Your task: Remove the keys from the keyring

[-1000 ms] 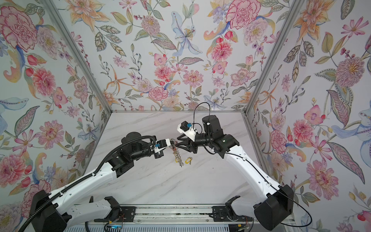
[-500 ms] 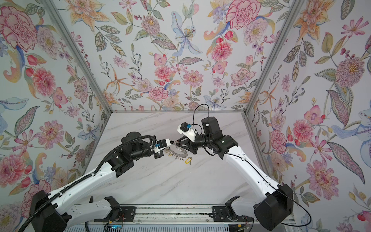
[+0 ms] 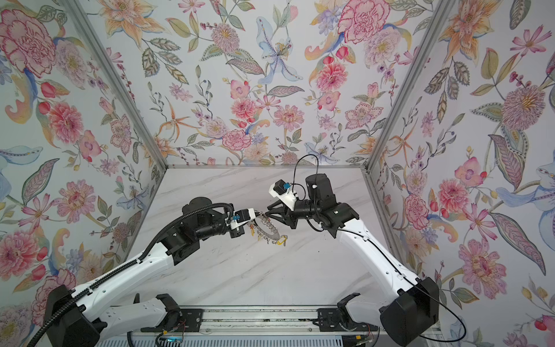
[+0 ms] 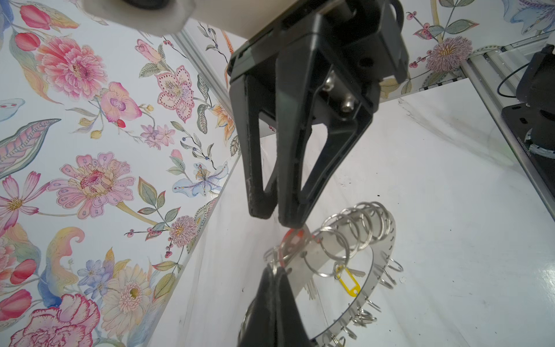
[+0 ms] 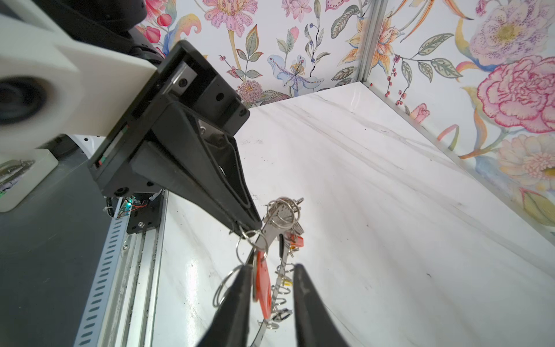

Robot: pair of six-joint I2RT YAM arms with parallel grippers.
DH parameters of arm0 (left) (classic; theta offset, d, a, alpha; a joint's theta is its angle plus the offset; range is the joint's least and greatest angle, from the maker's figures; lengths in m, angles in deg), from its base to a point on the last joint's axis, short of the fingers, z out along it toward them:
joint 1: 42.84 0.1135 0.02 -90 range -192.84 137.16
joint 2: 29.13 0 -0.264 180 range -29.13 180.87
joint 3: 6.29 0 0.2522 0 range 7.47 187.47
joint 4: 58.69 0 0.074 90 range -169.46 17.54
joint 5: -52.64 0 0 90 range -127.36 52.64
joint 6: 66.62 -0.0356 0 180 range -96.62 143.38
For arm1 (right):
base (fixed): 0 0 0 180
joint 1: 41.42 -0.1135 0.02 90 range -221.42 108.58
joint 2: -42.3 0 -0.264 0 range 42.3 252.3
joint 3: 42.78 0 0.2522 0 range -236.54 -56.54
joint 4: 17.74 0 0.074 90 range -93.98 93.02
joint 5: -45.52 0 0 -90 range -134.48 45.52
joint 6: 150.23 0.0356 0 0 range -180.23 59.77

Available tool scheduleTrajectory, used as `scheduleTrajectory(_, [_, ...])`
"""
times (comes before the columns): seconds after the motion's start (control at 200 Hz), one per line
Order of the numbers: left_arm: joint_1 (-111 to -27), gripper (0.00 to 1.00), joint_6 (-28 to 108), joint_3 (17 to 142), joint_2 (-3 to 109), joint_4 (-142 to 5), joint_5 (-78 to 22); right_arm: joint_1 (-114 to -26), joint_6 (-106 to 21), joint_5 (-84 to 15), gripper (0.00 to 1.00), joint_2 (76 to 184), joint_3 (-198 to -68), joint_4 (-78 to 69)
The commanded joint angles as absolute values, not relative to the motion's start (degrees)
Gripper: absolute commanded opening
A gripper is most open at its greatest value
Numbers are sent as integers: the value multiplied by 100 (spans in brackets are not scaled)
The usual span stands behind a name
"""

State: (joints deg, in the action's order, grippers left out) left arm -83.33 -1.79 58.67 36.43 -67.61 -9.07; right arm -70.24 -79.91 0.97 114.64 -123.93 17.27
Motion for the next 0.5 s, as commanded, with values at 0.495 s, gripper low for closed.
scheduleTrajectory(0.495, [-8265,0,-141,6169,3561,-6355,-699,-7234,-8228,-236,36,11287,-11930,1642])
